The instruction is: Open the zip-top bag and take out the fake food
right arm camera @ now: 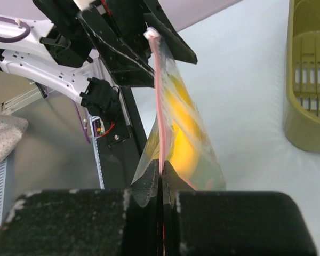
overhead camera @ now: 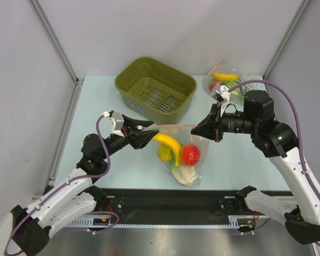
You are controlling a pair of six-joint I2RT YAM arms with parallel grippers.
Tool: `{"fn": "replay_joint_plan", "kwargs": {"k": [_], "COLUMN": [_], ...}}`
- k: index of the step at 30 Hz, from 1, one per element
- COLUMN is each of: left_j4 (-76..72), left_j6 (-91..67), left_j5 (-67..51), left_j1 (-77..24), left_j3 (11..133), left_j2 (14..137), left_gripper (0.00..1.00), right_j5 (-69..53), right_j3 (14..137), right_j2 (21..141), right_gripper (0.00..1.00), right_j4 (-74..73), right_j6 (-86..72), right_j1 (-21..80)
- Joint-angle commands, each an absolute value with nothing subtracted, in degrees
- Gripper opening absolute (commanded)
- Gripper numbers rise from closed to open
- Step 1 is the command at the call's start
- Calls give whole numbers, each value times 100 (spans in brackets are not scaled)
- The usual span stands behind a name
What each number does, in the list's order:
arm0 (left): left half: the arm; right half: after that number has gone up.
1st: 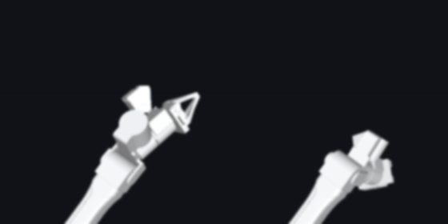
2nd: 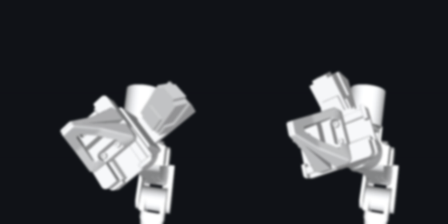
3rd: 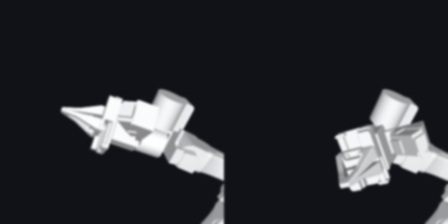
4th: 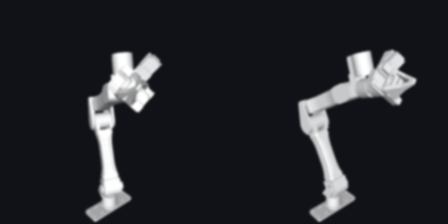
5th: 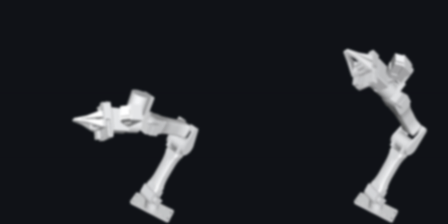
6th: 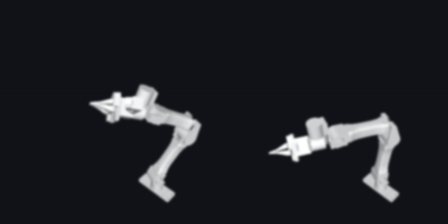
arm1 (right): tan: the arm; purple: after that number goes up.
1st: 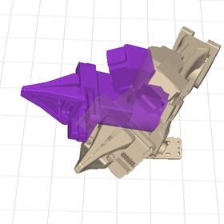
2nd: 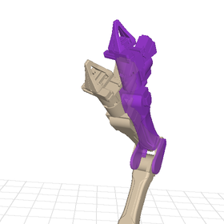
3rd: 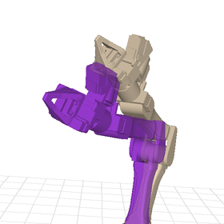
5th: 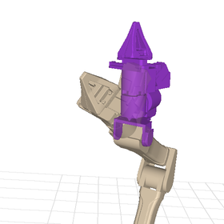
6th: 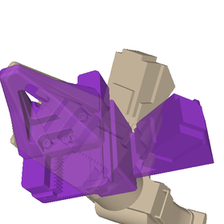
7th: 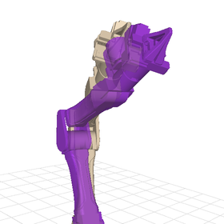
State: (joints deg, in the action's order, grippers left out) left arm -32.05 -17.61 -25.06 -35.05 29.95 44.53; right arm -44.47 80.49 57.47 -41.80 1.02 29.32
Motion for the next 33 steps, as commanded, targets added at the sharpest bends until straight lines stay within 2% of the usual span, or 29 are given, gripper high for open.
{"fn": "replay_joint_plan", "kwargs": {"k": [1,3,4,6,12,14,15,18,24,29,33], "left_j4": [-3586,-3516,-3498,-3489,-2919,-2386,-2190,-1443,-1002,-704,-326], "left_j6": [-1907,-1916,-1933,-1986,-1759,-1583,-1391,-1056,-950,-809,-537], "left_j5": [-2786,-2839,-2874,-2900,-3146,-3234,-3382,-3733,-4227,-4333,-4386], "left_j1": [-3533,-3533,-3533,-3533,-3533,-3533,-3533,-3533,-3586,-3639,-3665], "left_j3": [2962,2953,2918,2874,2918,3093,3172,3497,3876,4060,4358], "left_j2": [4395,4395,4386,4368,4386,4394,4403,4587,5140,5440,5590], "left_gripper": [51,37,16,1,0,0,0,0,0,0,0], "right_j5": [-4579,-4579,-4562,-4553,-4421,-4202,-4105,-3745,-4367,-4456,-4307], "right_j3": [7998,7954,7937,7875,7595,7506,7462,7357,7093,6715,6907], "right_j2": [5678,5669,5669,5660,5704,5722,5722,5748,6178,6556,6828], "right_gripper": [0,0,0,0,2,16,38,59,63,63,64], "right_j4": [-3920,-3902,-3902,-3894,-3946,-4077,-4122,-4279,-3719,-3034,-3015], "right_j6": [26,26,26,26,26,96,131,316,247,263,483], "right_j1": [2944,2944,2936,2927,2909,2900,2900,2874,2970,3155,3252]}}
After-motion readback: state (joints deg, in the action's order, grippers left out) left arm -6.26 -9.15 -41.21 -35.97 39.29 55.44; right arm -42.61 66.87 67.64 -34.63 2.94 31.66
